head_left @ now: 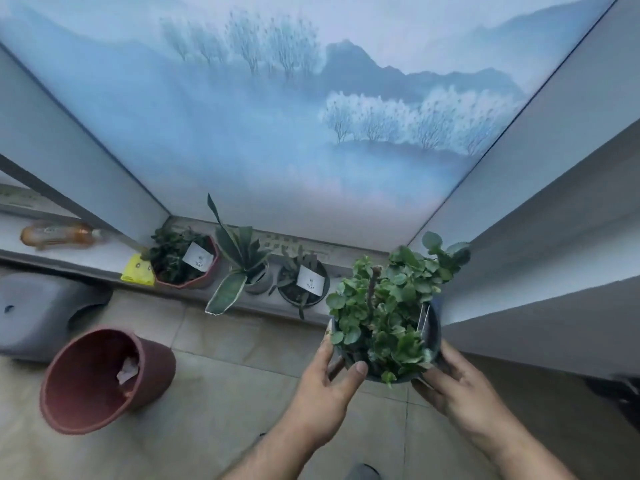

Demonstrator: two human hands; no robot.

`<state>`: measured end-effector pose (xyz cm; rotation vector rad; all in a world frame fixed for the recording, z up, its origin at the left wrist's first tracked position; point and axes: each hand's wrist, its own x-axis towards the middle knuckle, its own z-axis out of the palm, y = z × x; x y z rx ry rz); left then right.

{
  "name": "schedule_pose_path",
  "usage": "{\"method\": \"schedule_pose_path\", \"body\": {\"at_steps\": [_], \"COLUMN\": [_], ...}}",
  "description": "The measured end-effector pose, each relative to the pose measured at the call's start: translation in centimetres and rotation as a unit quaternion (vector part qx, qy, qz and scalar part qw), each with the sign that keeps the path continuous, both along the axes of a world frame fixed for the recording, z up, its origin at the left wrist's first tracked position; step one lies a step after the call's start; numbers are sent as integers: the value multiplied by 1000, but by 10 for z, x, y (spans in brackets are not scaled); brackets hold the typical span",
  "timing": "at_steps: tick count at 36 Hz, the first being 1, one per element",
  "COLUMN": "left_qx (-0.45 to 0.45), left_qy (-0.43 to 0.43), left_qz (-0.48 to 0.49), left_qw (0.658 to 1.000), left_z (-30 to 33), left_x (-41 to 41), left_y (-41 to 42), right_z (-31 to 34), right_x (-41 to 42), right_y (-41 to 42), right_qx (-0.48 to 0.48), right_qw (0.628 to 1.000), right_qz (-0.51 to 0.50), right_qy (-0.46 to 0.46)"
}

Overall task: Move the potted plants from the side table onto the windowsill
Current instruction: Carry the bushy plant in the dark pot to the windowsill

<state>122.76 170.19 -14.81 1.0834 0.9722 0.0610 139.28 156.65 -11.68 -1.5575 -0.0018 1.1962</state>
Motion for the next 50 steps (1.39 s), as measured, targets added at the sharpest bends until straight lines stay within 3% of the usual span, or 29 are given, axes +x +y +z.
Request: {"method": "schedule_pose_path", "body": {"at_steps": [10, 20, 38, 50], "left_qx": [21, 42, 63, 8], "left_qy": [10, 26, -8, 50], "left_qz": [18, 0, 40, 7], "left_qw": [1000, 999, 997, 999], "left_z": [-110, -179, -212, -170], "left_x": [31, 59, 87, 69], "left_y": [37, 58, 59, 55], "right_z": [-125, -200, -221, -209], "right_x": [26, 49, 61, 18], "right_y": [44, 68, 87, 69], "right_qx": [-11, -25, 19, -33], "right_qw": [1000, 999, 995, 968], "right_qz": [-26, -33, -97, -238], "right_qy": [11, -32, 15, 75]}}
